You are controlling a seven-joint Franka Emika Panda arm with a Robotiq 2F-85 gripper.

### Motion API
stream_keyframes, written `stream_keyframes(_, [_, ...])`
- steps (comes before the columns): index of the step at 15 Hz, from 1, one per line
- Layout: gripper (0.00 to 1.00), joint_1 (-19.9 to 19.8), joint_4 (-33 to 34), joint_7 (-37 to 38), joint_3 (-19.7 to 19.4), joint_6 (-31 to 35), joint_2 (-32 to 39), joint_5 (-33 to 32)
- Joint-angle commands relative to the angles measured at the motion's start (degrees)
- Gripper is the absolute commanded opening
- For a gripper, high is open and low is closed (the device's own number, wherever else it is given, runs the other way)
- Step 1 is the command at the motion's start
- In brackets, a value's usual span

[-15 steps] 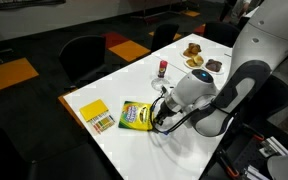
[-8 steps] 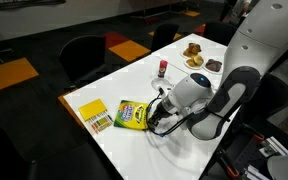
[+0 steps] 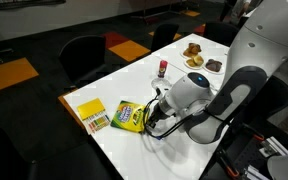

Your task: Pick up two of the crayons and put them to the right

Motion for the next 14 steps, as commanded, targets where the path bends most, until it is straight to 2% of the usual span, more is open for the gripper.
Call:
stream_keyframes(1, [0.00,5.43,-2.25,1.49,-3.54,-6.76,-5.83,4.48])
stream_keyframes(4, [0.00,2.66,-3.38,3.46,-1.20,-13.70,-10.27,3.99])
stream_keyframes(7, [0.00,-2.67,-2.65,5.23,4.87,-22.50,-13.64,4.82])
stream_keyframes(10, [0.00,-6.55,-1.97,3.87,9.57,-28.55,-16.00,7.25])
stream_keyframes(11, [0.26,-6.52,-2.16,4.05,9.90,-29.39,-16.95,7.70])
stream_keyframes(12, [0.27,-5.98,-2.13,4.88,9.47,-30.12,-17.72,7.56])
stream_keyframes(14, [0.41,-5.11,-2.33,5.92,8.57,-30.79,-18.69,6.81])
